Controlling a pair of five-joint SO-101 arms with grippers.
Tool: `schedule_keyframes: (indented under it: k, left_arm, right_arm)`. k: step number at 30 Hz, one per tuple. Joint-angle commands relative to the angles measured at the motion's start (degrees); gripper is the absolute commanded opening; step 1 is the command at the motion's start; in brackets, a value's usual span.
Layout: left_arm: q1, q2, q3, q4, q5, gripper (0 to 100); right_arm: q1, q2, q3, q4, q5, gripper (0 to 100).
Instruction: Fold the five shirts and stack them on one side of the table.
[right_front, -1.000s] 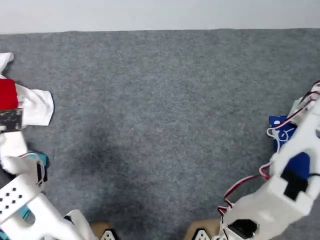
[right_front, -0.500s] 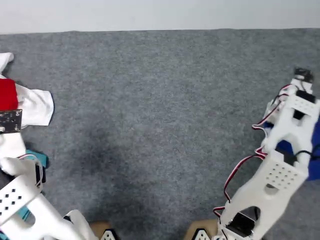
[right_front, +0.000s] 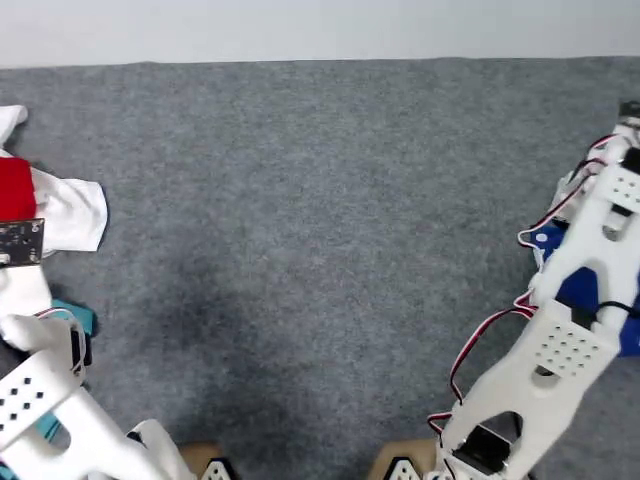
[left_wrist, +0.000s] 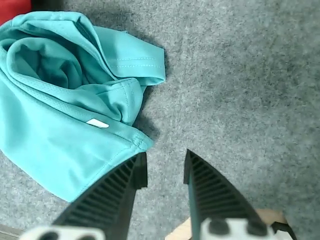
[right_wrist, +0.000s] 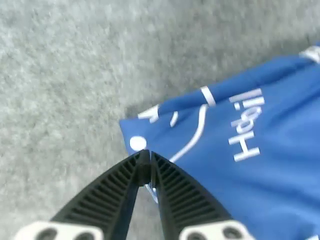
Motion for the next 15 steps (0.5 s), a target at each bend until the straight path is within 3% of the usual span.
schedule_keyframes:
  k: [1, 6, 11, 15]
  left_arm:
    - [-0.35, -1.05, -0.57, 0.18, -0.09, 14]
    - [-0.35, -1.05, -0.57, 0.18, -0.09, 14]
    - [-0.35, -1.05, -0.48, 0.18, -0.09, 14]
    - [-0.35, -1.05, -0.48, 0.26, -0.09, 14]
  right_arm:
    - [1.98, -4.79, -3.69, 7.34, 0.62, 1.1]
    - [4.70, -4.53, -3.43, 18.33, 0.62, 1.0]
    - [9.71, -5.23, 1.32, 18.24, 0.70, 1.0]
    - [12.97, -4.97, 8.18, 17.89, 5.01, 1.0]
